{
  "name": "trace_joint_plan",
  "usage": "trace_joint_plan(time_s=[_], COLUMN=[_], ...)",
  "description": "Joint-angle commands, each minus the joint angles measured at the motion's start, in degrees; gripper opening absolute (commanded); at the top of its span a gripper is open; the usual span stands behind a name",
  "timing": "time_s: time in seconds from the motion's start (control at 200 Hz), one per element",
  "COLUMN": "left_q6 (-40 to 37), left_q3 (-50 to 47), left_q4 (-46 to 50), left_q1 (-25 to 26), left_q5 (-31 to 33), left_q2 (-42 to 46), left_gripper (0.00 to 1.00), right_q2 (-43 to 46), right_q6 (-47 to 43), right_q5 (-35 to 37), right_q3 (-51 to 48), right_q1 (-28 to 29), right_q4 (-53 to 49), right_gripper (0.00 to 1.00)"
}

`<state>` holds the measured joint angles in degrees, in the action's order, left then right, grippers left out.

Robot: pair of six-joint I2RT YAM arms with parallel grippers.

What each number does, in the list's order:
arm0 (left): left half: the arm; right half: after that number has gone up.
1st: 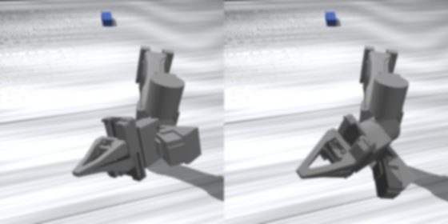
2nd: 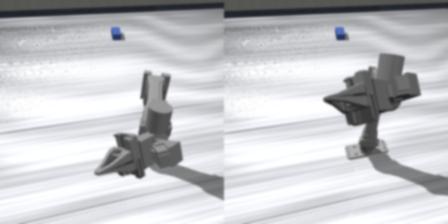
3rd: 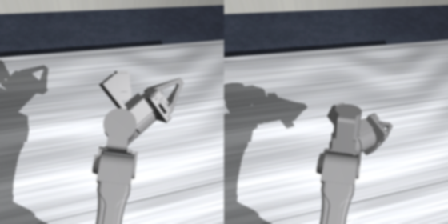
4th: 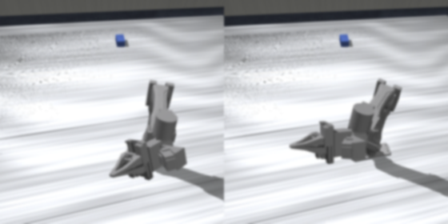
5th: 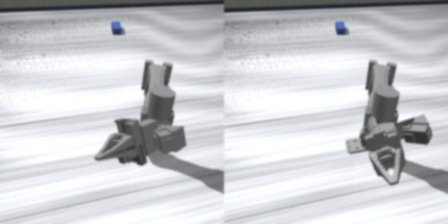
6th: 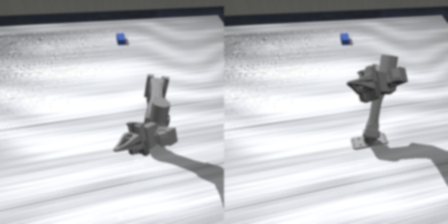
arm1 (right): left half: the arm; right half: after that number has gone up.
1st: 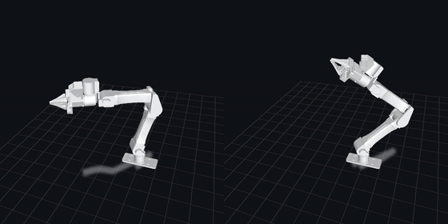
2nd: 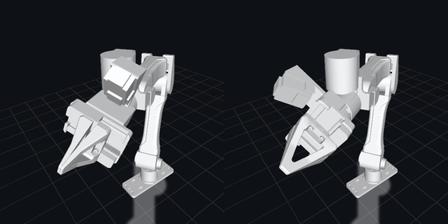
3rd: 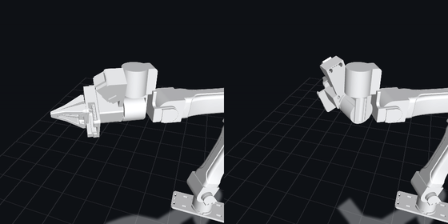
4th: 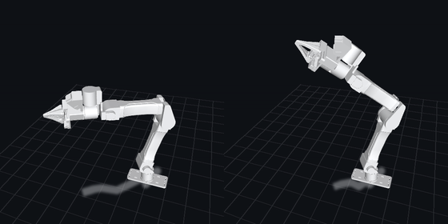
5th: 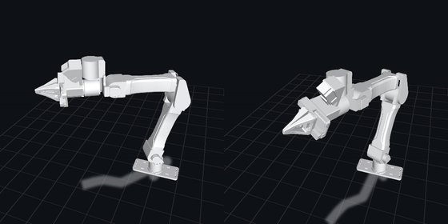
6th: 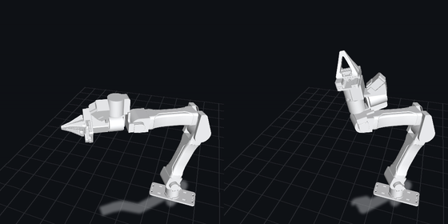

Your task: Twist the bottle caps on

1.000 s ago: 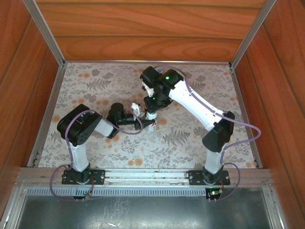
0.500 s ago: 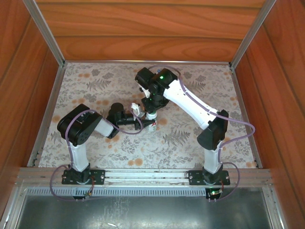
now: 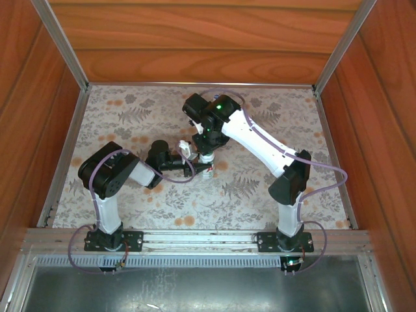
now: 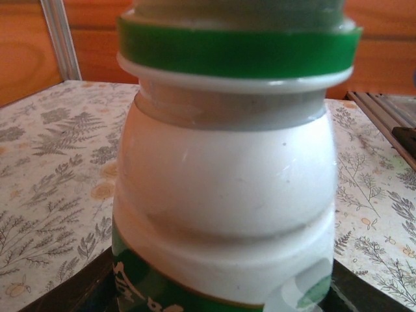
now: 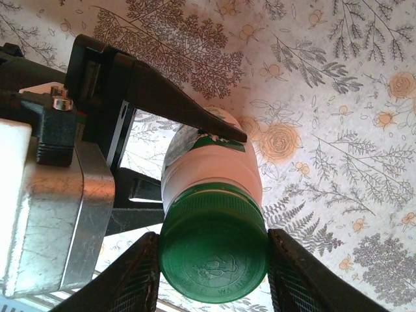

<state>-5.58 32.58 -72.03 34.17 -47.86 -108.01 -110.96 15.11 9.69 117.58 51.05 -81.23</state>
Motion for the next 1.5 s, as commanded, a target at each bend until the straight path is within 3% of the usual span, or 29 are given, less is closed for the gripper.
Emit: trace_joint_plan(time_s=[0.0,0.3,0.575,0.71,0.989,1.049,1.194,1.294,1.494], left_q6=[-0.34,-0.32,-0.13,-0.14,-0.18,-0.06,0.15,0.31,0.38], left_q3=[0.21,0.22,0.39,0.29,0.47,0.47,0.65,0.56,0.72], left_q4=[1.05,1.08,1.07,1.08,1.04,1.05,1.09,1.04,1.02], left_q1=[-0.24,-0.17,-0.18,-0.17,-0.32,-0.29,-0.42,-0.37,-0.26], left_q5=[-0.73,-0.7,-0.84,-0.82,-0.88,-0.91,-1.07,-0.96,-1.01], left_q2=[-0.89,-0.78,-0.96,-0.87,-1.21,-1.32,-1.33,-1.32,-1.41], left_gripper=[0.55,0.55,0.55,0.55,0.55,0.55,0.55,0.55,0.55], right_q2=[-0.07,0.6,2.95,5.7,17.55,20.61,26.28,28.2,28.09], right_q6=[0.68,1.66,1.02,0.12,0.56,2.58,8.49,10.95,11.84], right_q5=[-0.81,-0.07,0.17,-0.35,0.74,-0.28,-10.41,-16.36,-21.54], right_q3=[-1.59,-1.64,-1.23,-2.83,-17.28,-21.42,-32.48,-37.28,-40.47], right_q1=[0.52,0.44,0.45,0.37,-0.36,-1.55,-5.94,-8.58,-11.95], right_q4=[0.2,0.64,1.32,4.23,19.2,23.87,36.45,41.46,44.39], right_gripper=[0.47,0.48,0.68,0.73,0.82,0.77,0.54,0.49,0.35])
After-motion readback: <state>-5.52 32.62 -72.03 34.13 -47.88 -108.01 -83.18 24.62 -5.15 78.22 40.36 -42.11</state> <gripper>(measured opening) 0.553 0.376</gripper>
